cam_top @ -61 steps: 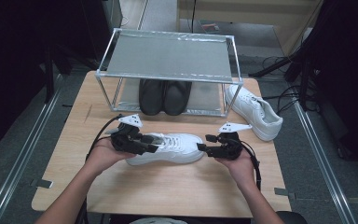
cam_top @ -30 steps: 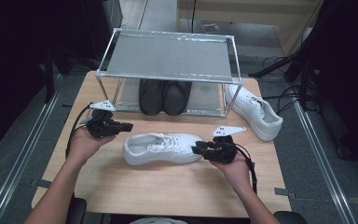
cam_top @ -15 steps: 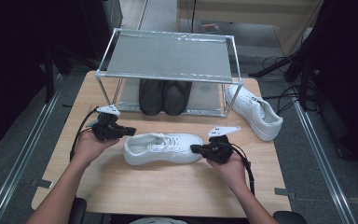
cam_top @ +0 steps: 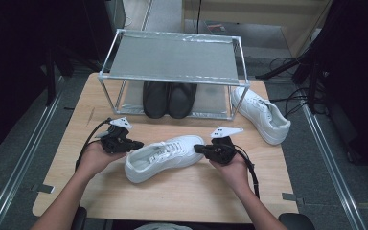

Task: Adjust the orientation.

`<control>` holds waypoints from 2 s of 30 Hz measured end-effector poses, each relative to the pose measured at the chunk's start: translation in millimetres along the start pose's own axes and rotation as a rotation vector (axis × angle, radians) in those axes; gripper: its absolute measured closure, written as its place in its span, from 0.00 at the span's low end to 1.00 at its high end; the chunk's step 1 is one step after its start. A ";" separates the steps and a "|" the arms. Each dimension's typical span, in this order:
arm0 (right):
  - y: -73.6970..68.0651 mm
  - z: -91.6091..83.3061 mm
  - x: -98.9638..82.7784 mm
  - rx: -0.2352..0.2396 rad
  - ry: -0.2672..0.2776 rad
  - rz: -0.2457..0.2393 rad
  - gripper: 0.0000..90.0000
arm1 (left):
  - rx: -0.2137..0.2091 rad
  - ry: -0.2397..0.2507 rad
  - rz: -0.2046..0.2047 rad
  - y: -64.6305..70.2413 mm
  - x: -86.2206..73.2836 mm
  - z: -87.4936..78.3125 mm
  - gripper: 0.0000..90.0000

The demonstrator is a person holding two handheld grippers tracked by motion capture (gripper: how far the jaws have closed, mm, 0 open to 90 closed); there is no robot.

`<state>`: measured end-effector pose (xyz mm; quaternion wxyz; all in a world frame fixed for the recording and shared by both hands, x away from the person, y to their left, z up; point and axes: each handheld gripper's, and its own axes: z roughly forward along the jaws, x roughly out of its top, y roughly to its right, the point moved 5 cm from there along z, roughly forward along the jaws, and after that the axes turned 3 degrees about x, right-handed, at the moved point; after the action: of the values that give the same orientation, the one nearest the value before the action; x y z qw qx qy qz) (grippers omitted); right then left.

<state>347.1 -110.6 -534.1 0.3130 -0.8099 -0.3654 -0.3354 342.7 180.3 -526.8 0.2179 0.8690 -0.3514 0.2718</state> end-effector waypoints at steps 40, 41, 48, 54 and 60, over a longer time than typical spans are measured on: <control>-17.8 8.0 14.9 0.036 -0.012 -0.027 0.99 | -0.067 0.063 -0.063 15.5 -5.7 -6.5 1.00; -19.7 7.8 13.9 0.037 -0.011 -0.030 0.99 | -0.066 0.061 -0.062 15.3 -4.9 -5.6 1.00; -29.7 7.4 5.8 0.052 -0.024 -0.023 0.98 | -0.116 0.039 -0.033 18.0 3.7 5.8 1.00; -40.3 8.1 -0.1 0.068 -0.025 -0.019 0.98 | -0.114 0.027 -0.017 15.3 8.9 12.3 1.00; -51.4 18.4 -7.2 0.089 -0.063 -0.044 1.00 | -0.129 0.012 -0.003 15.3 10.9 16.7 1.00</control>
<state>308.0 -71.9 -536.9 0.3298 -0.7969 -0.4075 -0.3001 343.5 155.3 -529.8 0.2759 0.8521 -0.3654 0.2534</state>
